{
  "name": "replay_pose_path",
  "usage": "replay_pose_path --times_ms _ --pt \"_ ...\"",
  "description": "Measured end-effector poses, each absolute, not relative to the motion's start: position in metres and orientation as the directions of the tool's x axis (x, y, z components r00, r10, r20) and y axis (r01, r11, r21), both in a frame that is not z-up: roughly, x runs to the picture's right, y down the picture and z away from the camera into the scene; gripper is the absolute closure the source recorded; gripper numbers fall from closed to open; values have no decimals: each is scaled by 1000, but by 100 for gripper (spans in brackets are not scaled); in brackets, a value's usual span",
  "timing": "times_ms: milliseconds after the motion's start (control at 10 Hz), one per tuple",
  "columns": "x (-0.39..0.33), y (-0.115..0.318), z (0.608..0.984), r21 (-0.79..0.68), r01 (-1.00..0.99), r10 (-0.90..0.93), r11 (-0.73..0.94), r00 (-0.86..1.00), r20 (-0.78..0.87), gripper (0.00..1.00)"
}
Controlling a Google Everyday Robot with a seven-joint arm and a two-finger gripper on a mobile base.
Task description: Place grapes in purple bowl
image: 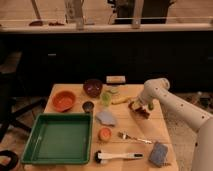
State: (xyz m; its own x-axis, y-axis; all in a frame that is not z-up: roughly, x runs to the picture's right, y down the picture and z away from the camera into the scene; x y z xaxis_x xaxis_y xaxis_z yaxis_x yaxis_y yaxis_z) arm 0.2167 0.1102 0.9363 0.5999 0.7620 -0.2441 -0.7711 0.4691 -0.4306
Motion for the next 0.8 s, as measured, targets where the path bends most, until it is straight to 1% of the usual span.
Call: replay_pose_path --times_ms 100,300,800 --pt "216 108 934 -424 -774 764 470 597 -244 100" --pt "214 103 928 -414 -777 769 475 595 -235 100" --pt "197 67 889 -383 -766 778 516 607 -165 100"
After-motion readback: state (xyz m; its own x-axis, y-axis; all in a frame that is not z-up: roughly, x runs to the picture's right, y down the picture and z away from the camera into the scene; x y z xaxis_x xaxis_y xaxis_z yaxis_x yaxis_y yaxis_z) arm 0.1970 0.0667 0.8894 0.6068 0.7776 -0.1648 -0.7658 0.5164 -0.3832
